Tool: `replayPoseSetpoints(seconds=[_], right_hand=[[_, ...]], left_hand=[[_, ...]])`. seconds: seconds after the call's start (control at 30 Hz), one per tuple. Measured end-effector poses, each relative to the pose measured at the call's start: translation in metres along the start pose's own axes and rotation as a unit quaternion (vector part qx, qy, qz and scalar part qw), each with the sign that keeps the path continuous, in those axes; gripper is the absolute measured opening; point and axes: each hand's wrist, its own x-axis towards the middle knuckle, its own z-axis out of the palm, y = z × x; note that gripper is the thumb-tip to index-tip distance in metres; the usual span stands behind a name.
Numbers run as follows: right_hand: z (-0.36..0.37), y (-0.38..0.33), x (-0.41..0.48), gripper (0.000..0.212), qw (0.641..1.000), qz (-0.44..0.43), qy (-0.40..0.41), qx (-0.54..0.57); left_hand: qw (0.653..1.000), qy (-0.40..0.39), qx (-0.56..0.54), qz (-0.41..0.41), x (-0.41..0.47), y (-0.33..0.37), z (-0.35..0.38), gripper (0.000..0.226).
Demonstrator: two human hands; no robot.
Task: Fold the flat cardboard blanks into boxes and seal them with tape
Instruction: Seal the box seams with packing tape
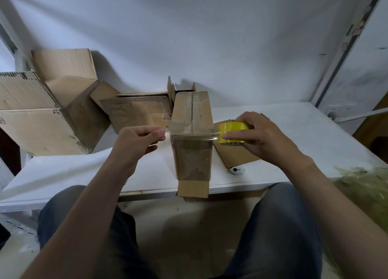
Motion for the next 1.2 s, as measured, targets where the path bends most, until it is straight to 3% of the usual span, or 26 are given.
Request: replayPoseSetpoints(seconds=[0.23, 0.8, 0.9, 1.03, 1.2], right_hand=[[0.010, 0.011, 0.003, 0.051, 0.998, 0.028, -0.048, -0.002], [0.047, 0.025, 0.015, 0.044, 0.995, 0.059, -0.047, 0.060], [0.051, 0.023, 0.012, 0.043, 0.996, 0.061, -0.027, 0.059], [0.057, 0.022, 0.008, 0.042, 0.996, 0.066, -0.014, 0.052], [0.064, 0.017, 0.008, 0.038, 0.997, 0.073, 0.014, 0.024]], left_hand=[[0.999, 0.000, 0.036, 0.003, 0.014, -0.012, 0.006, 0.006], [0.999, 0.008, 0.031, -0.041, 0.049, -0.048, 0.009, 0.010], [0.997, 0.036, 0.071, 0.024, 0.049, -0.055, 0.015, 0.005], [0.969, 0.109, 0.164, 0.149, 0.041, -0.063, 0.031, 0.014], [0.909, 0.202, 0.318, 0.178, 0.035, -0.071, 0.053, 0.027]])
